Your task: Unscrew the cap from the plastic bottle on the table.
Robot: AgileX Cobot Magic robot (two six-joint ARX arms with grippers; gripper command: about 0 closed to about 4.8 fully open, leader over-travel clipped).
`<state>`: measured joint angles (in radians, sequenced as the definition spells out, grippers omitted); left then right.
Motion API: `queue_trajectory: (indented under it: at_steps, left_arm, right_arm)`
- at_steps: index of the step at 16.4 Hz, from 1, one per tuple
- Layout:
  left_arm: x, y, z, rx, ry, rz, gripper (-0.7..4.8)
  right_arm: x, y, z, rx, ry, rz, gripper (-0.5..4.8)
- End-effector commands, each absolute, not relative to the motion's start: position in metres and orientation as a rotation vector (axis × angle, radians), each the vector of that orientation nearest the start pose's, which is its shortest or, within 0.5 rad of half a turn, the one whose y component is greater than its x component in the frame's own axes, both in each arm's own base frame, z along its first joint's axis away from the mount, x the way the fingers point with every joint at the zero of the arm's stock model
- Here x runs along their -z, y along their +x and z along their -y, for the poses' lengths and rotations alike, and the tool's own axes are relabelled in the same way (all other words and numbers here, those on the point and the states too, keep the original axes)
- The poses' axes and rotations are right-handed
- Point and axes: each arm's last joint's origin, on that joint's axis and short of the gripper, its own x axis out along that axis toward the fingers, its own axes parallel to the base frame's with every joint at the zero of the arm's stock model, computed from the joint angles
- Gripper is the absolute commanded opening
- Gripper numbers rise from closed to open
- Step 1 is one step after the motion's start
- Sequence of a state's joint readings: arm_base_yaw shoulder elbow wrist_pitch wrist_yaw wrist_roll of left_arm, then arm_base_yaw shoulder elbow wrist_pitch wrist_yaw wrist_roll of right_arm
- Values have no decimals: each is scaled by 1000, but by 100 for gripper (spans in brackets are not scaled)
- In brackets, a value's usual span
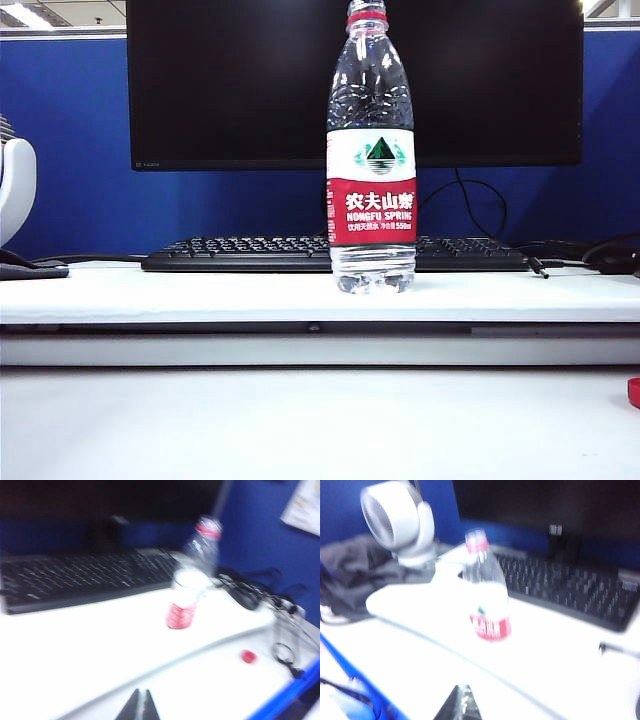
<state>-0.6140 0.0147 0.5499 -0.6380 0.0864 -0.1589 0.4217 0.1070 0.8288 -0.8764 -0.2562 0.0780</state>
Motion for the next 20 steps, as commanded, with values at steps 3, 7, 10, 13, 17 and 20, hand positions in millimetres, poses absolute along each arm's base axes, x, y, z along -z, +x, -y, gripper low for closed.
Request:
queue_trajectory:
  at_steps: [3, 7, 10, 13, 17, 20]
  left_arm:
    - [-286, 31, 24, 678, -254, 12, -5]
    - [-277, 37, 28, 663, -265, 0, -5]
    - [-276, 37, 28, 664, -262, -12, -5]
    - [-275, 37, 28, 663, -261, -18, -5]
    - [-275, 37, 28, 663, -261, -18, -5]
    - [-275, 37, 28, 663, -261, -18, -5]
  right_arm:
    - [-323, -7, -5, -670, 60, -201, -6]
    - [-323, -7, -5, -670, 60, -201, -6]
    - [-323, -7, -5, -669, 60, -201, -6]
    - [-323, -7, -5, -669, 60, -201, -6]
    - [-323, -7, -5, -669, 60, -201, -6]
    - [-323, -7, -5, -669, 60, -201, -6]
